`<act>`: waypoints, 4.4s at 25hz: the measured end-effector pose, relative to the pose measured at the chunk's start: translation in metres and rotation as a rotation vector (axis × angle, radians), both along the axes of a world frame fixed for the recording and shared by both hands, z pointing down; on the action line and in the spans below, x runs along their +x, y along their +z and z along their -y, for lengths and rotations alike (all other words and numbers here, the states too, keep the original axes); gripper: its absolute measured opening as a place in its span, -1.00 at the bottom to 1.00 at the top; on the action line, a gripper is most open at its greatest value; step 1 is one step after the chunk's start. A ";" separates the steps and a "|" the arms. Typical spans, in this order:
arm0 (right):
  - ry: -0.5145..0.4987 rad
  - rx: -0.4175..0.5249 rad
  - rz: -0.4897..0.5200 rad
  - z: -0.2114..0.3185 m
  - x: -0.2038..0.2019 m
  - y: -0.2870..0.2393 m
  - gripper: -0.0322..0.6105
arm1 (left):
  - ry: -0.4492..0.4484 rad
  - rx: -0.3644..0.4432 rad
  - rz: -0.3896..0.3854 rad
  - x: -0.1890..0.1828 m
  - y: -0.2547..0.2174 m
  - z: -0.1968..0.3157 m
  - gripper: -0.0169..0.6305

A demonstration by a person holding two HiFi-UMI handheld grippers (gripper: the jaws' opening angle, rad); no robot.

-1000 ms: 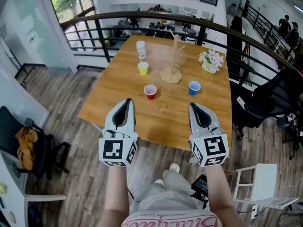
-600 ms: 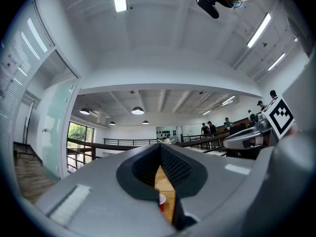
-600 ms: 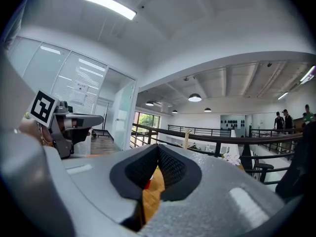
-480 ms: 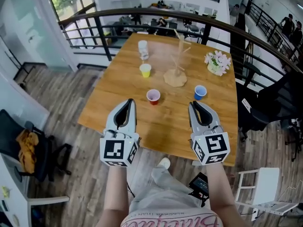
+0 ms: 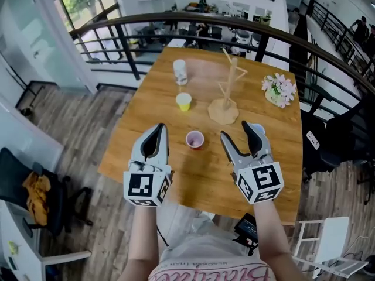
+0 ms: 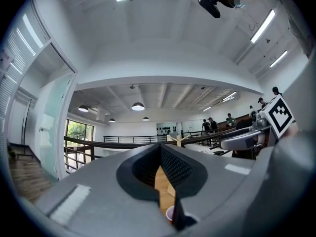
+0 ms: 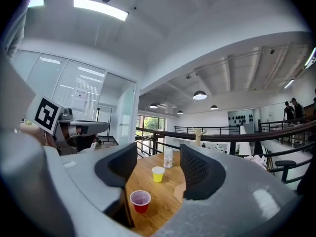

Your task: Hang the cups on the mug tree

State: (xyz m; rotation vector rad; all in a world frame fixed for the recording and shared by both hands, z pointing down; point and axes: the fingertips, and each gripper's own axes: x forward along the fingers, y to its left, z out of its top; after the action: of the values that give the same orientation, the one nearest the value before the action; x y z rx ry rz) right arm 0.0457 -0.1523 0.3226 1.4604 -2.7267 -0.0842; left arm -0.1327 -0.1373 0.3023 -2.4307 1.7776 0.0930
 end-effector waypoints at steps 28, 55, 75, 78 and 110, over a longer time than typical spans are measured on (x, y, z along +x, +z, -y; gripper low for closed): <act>-0.122 -0.281 -0.040 0.070 -0.059 0.126 0.16 | -0.013 -0.188 0.007 -0.015 0.073 0.088 -0.91; -0.036 -0.490 -0.189 0.073 -0.107 0.282 0.30 | 0.075 -0.311 -0.032 -0.048 0.138 0.113 -0.91; 0.061 -0.322 -0.203 0.092 -0.070 0.180 -0.08 | 0.093 -0.182 -0.086 -0.036 0.064 0.113 -0.91; 0.070 -0.287 -0.210 0.094 -0.062 0.161 -0.08 | 0.096 -0.148 -0.092 -0.031 0.049 0.111 -0.91; 0.328 -0.050 -0.506 0.160 0.073 0.010 -0.08 | 0.159 0.020 -0.059 0.007 -0.021 0.115 -0.91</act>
State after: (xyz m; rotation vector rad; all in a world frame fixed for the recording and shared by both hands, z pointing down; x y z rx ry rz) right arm 0.1189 -0.3121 0.3323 1.5871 -2.0587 -0.3200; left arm -0.1253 -0.2525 0.2810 -2.5767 1.5947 0.1997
